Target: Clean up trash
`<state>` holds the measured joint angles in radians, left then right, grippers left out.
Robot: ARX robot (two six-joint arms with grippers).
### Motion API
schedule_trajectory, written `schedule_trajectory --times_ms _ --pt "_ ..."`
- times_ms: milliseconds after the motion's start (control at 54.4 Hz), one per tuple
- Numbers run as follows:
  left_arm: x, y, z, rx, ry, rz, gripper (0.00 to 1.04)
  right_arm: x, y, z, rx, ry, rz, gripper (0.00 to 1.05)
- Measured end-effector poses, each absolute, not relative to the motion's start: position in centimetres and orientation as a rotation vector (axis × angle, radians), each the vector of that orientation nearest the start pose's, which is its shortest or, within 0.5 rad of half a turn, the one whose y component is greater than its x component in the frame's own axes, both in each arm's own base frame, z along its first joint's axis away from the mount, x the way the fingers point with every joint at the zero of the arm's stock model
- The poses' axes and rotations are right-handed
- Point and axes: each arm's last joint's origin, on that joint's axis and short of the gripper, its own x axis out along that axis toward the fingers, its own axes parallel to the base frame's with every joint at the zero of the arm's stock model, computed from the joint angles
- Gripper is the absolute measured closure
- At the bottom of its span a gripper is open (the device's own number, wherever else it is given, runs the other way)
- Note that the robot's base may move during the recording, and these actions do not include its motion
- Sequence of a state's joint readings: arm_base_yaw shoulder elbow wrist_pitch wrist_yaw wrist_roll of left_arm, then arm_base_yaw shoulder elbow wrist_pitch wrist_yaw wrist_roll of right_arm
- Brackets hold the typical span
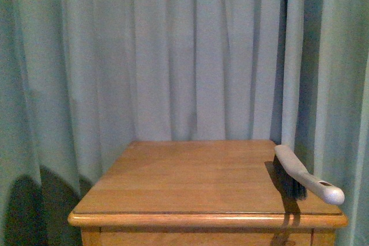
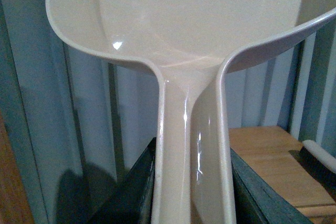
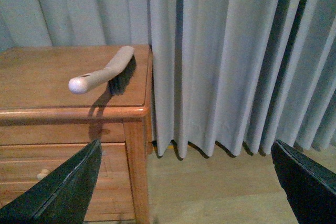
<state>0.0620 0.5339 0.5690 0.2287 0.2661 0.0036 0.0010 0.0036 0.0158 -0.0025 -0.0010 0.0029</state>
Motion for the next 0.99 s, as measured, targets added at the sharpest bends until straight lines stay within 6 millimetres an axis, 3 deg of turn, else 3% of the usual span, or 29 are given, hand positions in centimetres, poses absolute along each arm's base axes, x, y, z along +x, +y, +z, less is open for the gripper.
schedule_trajectory --times_ms 239,368,478,570,754,902,994 --pt "10.0 1.2 32.4 -0.001 -0.305 -0.233 0.77 9.7 0.0 16.8 0.003 -0.010 0.002 0.07" --pt "9.9 1.2 32.3 -0.015 -0.304 -0.234 0.77 9.7 0.0 16.8 0.003 -0.010 0.002 0.07" --pt "9.9 1.2 32.2 -0.023 -0.301 -0.236 0.77 10.2 0.2 16.8 -0.070 0.111 -0.169 0.07" --pt "9.9 1.2 32.2 -0.023 -0.301 -0.239 0.77 11.3 0.7 17.8 -0.077 0.197 -0.124 0.07" --pt "9.9 1.2 32.2 -0.026 -0.301 -0.238 0.77 15.5 1.8 22.7 -0.003 0.291 0.002 0.07" --pt "9.9 1.2 32.2 -0.026 -0.300 -0.238 0.77 21.9 3.7 27.7 0.072 0.398 0.086 0.07" --pt "9.9 1.2 32.2 -0.026 -0.300 -0.239 0.77 25.1 5.1 28.7 0.107 0.461 0.100 0.07"
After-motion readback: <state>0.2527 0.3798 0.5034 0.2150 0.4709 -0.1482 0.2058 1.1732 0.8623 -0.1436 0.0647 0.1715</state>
